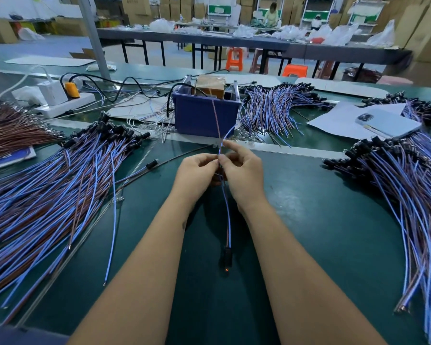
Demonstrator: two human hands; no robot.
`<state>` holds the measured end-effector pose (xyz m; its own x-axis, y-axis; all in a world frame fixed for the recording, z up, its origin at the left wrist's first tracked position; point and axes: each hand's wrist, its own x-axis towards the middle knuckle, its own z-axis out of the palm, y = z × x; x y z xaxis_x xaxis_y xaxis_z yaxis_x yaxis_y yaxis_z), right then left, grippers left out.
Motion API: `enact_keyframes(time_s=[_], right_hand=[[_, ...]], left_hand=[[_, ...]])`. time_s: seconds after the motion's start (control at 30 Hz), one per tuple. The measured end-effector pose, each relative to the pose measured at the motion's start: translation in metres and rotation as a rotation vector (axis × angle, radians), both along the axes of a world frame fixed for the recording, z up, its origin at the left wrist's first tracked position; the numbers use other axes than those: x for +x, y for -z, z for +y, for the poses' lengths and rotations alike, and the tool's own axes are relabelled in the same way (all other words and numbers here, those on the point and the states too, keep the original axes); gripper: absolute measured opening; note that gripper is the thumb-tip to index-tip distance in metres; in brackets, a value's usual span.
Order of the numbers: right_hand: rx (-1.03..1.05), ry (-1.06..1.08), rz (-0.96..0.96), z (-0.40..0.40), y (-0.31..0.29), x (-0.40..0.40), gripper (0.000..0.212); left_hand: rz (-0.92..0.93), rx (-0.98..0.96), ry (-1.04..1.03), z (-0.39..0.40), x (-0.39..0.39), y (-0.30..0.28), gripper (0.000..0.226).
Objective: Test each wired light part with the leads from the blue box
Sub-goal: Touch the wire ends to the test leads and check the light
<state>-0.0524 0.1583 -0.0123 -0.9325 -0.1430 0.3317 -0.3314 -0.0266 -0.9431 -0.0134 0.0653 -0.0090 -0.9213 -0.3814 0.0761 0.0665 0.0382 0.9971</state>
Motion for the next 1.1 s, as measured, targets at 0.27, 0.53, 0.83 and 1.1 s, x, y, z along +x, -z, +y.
enact_keyframes(time_s=[0.27, 0.53, 0.83, 1.1], right_hand=[[0.088, 0.001, 0.123, 0.000, 0.002, 0.002, 0.028], [0.209, -0.200, 0.266, -0.001, 0.005, 0.010, 0.049], [0.056, -0.398, 0.064, 0.007, -0.001, 0.011, 0.021], [-0.256, 0.015, -0.221, 0.014, -0.001, 0.002, 0.034]], left_hand=[[-0.020, 0.238, -0.067, -0.002, 0.000, -0.007, 0.027], [0.048, 0.327, -0.162, -0.012, -0.001, -0.003, 0.020], [0.124, 0.473, -0.222, -0.017, -0.003, 0.001, 0.017], [0.282, -0.094, -0.136, 0.006, 0.007, 0.005, 0.026]])
